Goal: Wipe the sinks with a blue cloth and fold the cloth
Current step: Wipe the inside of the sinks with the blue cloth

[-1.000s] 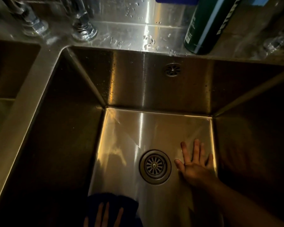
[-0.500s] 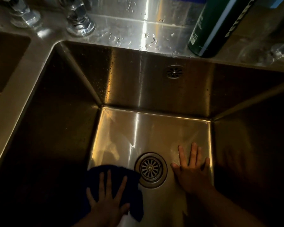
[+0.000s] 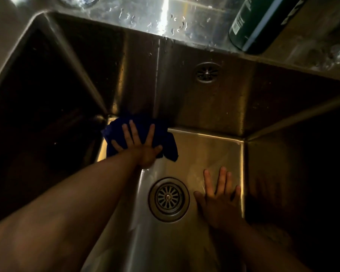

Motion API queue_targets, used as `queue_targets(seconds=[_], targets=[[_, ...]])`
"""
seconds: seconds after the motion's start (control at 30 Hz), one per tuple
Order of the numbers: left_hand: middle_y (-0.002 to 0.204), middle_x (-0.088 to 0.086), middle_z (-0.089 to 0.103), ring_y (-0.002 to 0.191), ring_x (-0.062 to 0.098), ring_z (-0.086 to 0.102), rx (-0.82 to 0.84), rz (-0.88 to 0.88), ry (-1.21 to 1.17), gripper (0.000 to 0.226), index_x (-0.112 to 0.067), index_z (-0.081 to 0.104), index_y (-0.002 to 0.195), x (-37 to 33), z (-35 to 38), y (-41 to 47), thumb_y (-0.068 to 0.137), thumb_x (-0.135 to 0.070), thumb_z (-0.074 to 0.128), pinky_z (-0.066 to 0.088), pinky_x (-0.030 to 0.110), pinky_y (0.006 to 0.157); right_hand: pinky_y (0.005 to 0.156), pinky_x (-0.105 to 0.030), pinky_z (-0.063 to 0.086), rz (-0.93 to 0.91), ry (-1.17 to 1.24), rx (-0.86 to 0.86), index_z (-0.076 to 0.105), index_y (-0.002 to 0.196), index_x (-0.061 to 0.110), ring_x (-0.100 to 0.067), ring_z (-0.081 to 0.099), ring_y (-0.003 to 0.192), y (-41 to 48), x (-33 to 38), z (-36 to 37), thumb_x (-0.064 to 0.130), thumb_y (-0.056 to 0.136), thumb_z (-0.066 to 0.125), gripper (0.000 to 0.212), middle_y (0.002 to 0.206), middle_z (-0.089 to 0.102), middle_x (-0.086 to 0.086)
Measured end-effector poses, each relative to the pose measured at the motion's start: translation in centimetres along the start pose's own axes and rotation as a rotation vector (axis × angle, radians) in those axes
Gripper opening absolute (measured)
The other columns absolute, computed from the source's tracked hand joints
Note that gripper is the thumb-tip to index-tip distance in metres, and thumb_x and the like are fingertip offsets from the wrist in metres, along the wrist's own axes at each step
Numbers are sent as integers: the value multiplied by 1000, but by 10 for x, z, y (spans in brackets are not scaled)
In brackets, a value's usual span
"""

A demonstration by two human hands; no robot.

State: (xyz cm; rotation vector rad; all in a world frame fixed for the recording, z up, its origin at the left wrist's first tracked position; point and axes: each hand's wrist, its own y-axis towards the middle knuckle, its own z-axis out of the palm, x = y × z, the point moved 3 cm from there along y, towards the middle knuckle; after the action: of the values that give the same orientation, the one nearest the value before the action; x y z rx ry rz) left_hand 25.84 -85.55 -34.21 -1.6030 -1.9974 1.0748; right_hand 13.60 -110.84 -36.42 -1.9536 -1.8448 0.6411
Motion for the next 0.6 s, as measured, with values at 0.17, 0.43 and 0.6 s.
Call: queue_targets(seconds=[0.17,0.43,0.6], targets=[[142,4,-51,130,25,-46,-26,39,46,72,-47,-31,137,25,13,-6,93,-65,23,-15,68,104,110,-59,-10,-13,12,4,-41,132,41,-27,-45,128,-3,1,-6,71,85,3,71,142,-45,-11],[126,2,-60,122,22,-54,-81,-61,178,80,-38,-28,141,96,123,-84,88,-69,23,-2,67,108,113,-57,-12,-1,95,79,-38,131,39,-26,-35,138,-8,7,-21,65,92,15,71,144,-45,-5],[161,10,-5,148,27,-8,-316,238,229,66,-29,5,151,130,175,-169,91,-48,22,25,66,98,112,-57,-16,-27,163,144,-36,134,44,-25,-42,133,-11,7,-26,66,91,14,69,141,-50,-4]])
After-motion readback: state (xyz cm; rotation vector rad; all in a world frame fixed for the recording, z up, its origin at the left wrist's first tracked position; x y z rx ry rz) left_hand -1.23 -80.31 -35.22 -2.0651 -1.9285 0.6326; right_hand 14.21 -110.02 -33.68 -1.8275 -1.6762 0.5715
